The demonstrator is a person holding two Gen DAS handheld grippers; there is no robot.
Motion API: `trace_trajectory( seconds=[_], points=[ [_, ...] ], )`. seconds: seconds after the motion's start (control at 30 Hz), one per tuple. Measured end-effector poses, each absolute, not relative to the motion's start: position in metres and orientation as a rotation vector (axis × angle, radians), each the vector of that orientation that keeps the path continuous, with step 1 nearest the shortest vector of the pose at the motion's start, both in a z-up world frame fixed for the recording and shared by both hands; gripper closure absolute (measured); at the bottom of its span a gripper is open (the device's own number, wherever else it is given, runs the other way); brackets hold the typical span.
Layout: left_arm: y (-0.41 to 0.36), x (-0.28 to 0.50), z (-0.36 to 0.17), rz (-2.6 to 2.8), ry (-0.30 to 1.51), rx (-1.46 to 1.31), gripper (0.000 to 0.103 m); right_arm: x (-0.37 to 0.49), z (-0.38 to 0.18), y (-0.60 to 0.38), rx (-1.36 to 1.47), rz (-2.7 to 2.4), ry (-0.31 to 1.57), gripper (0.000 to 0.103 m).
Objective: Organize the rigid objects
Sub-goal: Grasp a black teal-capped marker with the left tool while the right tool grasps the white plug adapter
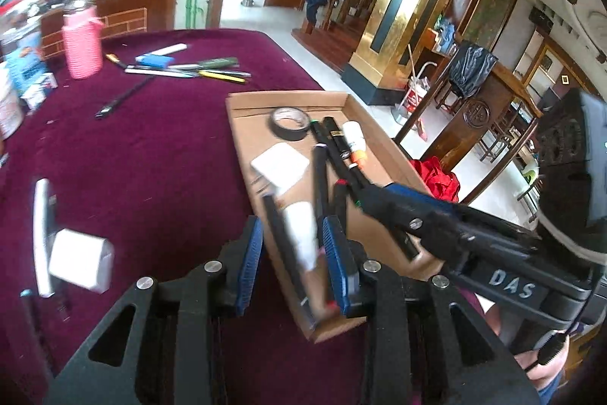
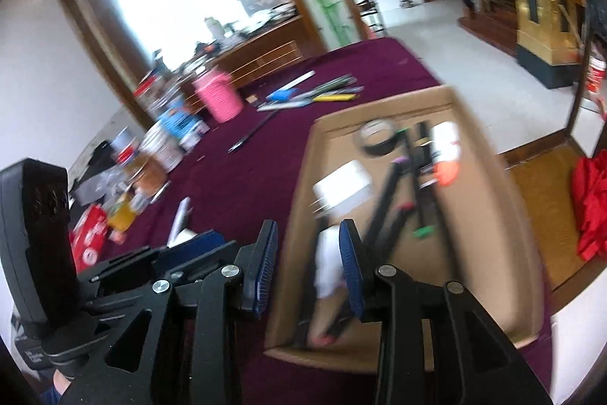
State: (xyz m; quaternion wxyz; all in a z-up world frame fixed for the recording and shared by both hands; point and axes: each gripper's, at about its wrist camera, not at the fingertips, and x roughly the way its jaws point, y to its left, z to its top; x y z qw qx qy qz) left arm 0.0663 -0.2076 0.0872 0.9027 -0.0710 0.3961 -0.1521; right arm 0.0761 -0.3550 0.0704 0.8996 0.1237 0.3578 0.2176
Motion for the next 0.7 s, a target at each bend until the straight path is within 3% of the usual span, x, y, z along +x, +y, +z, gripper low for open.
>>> trace_trajectory(
  seconds=[0.23,0.63,0.7],
  points=[
    [-0.141,0.021,0.084,-0.246,0.779,-0.158,0.072,0.065,0.046,-0.282,0.195,0.567,0.812,0.073],
    [-0.016,-0.033,0.032,-0.004,0.804,-0.277,0.072,0.061,0.006,-0.217,0.116,0.637,0.92,0.073],
    [-0.01,-0.032,0.025,0.022,0.816,-0.277,0.062,0.061,0.003,-0.212,0.115,0.644,0.929,0.073]
  ],
)
